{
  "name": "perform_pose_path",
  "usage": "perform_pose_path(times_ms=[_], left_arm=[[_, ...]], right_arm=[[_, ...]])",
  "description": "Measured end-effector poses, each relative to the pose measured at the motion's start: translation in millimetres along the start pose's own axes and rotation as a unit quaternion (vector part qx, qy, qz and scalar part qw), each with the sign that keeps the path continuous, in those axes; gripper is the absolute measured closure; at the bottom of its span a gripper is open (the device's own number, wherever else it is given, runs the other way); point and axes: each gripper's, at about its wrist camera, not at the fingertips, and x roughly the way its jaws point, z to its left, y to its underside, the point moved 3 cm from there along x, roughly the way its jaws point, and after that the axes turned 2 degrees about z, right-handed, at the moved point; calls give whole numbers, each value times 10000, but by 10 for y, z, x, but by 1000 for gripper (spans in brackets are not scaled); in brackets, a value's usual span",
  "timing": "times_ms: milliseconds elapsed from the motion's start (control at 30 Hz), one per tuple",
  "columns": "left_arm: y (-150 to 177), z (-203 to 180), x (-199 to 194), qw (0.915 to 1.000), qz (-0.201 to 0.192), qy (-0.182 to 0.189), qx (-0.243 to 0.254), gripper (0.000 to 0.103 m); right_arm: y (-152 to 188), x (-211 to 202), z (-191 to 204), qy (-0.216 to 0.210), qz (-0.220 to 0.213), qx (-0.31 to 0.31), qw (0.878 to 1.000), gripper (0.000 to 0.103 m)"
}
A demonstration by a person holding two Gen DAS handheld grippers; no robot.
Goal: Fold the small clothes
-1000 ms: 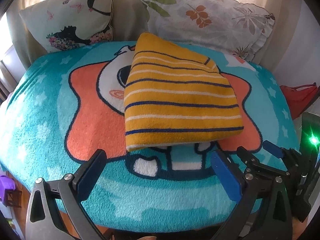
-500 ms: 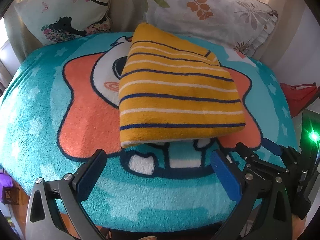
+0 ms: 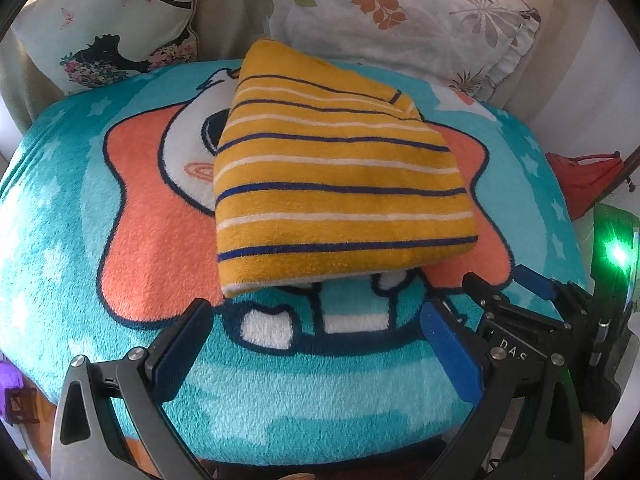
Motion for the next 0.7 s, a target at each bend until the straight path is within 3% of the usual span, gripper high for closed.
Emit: perform_pose_path(times_ms=[700], left_arm=[[-76, 356, 7, 9994, 102, 305, 107, 0]], right_arm=[[-4, -38, 331, 193, 55, 195, 9996, 26]])
